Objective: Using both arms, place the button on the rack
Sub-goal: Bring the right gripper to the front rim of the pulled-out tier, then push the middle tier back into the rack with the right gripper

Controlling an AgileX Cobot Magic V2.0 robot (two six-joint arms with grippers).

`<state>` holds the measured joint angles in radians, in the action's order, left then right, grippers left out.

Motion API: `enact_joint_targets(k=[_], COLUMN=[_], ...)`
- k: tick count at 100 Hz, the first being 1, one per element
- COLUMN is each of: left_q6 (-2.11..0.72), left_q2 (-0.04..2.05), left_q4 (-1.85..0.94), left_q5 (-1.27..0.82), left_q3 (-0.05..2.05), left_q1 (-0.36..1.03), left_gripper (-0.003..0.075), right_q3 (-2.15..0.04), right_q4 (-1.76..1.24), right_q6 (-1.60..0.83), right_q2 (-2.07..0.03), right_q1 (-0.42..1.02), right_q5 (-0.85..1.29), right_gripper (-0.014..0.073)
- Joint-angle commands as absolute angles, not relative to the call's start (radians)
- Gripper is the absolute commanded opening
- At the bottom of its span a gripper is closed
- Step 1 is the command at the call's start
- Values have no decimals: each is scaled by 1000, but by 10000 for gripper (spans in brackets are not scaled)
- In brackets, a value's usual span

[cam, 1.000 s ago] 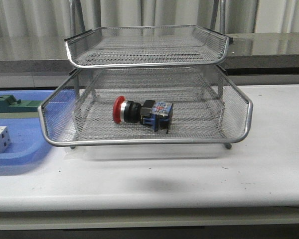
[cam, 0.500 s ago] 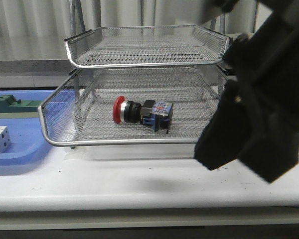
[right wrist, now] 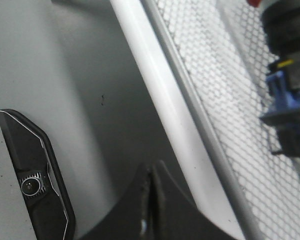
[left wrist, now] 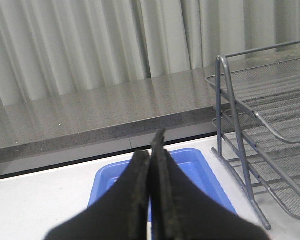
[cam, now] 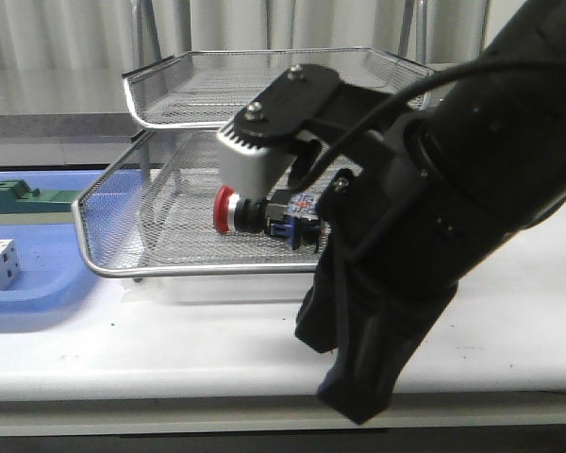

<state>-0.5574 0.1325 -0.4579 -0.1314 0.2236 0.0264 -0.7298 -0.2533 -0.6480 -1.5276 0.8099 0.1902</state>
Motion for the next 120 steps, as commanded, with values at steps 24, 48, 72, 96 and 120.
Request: enact_joint_targets(k=[24,48,72,96,120], left_q6=[-548,-548,-548,-548,-548], left_q2=[141,141,141,141,141], left_q4=[-473,-473,-473,-473,-473], left_q5=[-55,-55,-55,-55,-55], left_q3=[250,250,250,250,250], left_q1=[24,24,24,24,24], left_gripper=[-20,-20,-20,-20,-20], right_q3=[-761,-761,-763,-781,-851], right_q4=[-224,-211,-211,-211,-211], right_q6=[-660,-691,-718,-718,-718], right_q2=[-1557,-1557,-1568,-1568,-1568], right_q1=[825,811,732,647,557], right_q5=[22,-69,-113,-148,-128], right_gripper=[-57,-57,-57,-57,-57])
